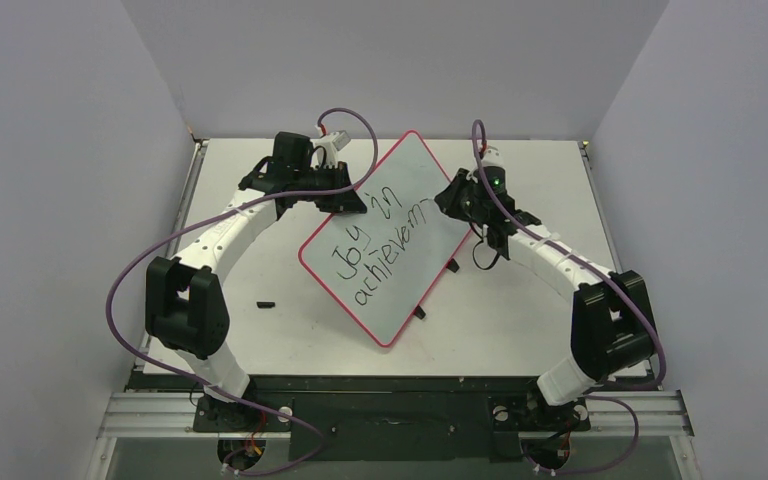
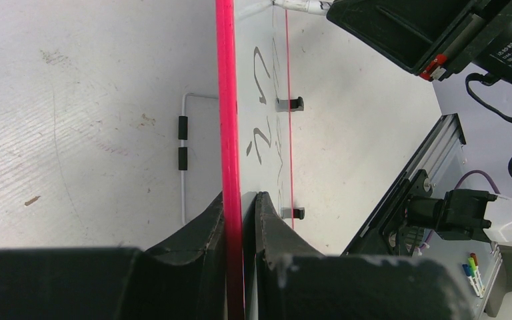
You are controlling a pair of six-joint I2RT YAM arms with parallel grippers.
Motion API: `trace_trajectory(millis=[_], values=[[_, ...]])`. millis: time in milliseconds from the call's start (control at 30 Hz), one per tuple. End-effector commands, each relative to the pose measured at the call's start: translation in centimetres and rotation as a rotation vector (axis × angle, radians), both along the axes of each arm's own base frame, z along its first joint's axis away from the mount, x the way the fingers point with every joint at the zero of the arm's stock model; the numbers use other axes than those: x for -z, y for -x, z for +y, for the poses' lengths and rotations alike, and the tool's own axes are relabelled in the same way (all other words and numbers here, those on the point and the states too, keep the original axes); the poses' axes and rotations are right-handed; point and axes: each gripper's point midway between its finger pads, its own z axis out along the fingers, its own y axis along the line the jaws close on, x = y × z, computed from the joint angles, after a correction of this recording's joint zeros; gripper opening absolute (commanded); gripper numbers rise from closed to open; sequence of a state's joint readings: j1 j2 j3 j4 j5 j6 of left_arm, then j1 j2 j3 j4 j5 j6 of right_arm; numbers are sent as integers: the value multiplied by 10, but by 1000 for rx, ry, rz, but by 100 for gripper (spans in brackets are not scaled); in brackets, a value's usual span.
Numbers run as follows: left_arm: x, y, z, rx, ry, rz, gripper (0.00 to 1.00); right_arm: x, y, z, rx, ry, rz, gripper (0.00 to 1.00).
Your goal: Write a sentence on the whiteboard
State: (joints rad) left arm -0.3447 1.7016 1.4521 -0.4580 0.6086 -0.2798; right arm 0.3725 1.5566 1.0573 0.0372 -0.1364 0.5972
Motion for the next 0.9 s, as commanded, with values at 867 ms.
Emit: trace_trajectory(millis=[867], values=[[16,-2,-3,68,-139,-138,0,9,25,34,-86,-22,12,0]])
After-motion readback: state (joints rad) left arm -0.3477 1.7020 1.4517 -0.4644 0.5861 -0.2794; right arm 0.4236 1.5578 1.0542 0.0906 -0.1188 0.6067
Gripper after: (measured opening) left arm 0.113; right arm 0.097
